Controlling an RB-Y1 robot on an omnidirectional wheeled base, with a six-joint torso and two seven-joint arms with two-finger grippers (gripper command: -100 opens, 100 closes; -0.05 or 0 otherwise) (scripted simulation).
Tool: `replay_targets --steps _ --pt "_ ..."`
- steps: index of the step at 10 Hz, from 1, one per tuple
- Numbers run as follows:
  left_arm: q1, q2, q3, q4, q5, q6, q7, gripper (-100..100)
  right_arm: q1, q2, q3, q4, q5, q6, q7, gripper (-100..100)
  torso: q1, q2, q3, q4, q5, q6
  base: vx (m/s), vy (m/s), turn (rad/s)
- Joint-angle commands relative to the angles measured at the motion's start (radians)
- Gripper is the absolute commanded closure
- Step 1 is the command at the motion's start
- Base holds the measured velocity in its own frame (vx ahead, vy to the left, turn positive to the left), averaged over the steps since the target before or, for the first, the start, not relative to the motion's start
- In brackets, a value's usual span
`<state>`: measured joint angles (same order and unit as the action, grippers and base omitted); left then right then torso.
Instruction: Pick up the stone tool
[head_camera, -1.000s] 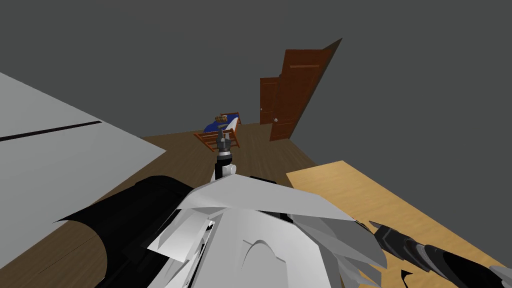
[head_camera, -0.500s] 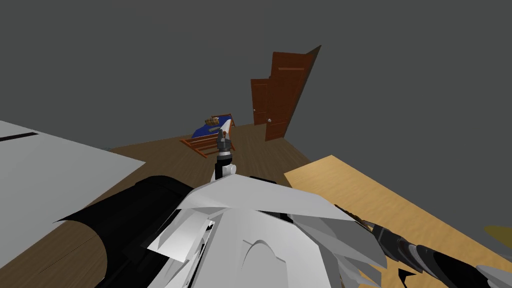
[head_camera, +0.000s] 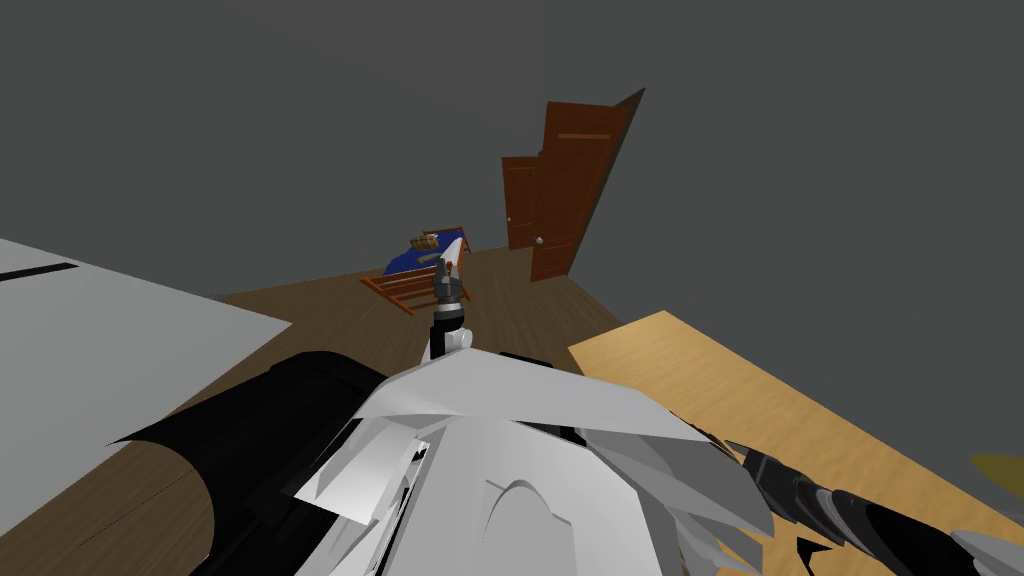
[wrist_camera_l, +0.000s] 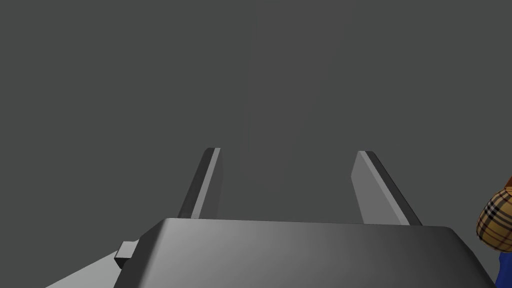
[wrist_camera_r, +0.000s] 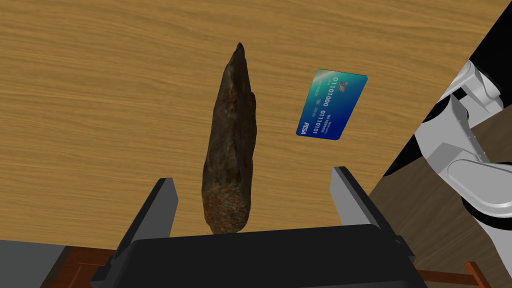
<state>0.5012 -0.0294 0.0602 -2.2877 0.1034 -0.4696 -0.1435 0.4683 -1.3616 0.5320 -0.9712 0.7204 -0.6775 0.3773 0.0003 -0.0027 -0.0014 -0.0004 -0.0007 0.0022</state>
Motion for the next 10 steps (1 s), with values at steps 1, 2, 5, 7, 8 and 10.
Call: replay_targets --steps 1,2,5,7,8,10 --pt "0.000 0.000 0.000 0.000 0.000 0.000 0.000 0 0.000 0.000 0.000 0.000 0.000 0.000 0.000 -100 0.000 0.000 0.000 0.000 0.000 0.000 0.007 0.008 -0.025" --pt "0.000 0.000 0.000 0.000 0.000 0.000 0.000 0 0.000 0.000 0.000 0.000 0.000 0.000 0.000 -100 0.000 0.000 0.000 0.000 0.000 0.000 -0.004 -0.004 0.012" --pt "0.000 0.000 0.000 0.000 0.000 0.000 0.000 0 -0.005 0.047 0.008 0.018 0.008 0.027 0.011 -100 -0.001 0.000 0.000 0.000 0.000 -0.001 -0.005 -0.010 0.049" --pt "0.000 0.000 0.000 0.000 0.000 0.000 0.000 0 -0.004 0.053 0.009 0.016 0.009 0.034 0.010 -100 -0.002 0.001 0.001 0.000 -0.001 0.000 -0.012 -0.012 0.038" --pt "0.000 0.000 0.000 0.000 0.000 0.000 0.000 0 -0.004 0.054 0.009 0.017 0.010 0.036 0.011 100 -0.001 0.001 0.000 0.000 0.000 0.000 0.000 0.000 0.000" --pt "0.000 0.000 0.000 0.000 0.000 0.000 0.000 0 -0.005 0.053 0.008 0.017 0.009 0.036 0.011 100 -0.001 0.001 0.001 0.000 -0.002 0.001 0.000 0.000 0.000"
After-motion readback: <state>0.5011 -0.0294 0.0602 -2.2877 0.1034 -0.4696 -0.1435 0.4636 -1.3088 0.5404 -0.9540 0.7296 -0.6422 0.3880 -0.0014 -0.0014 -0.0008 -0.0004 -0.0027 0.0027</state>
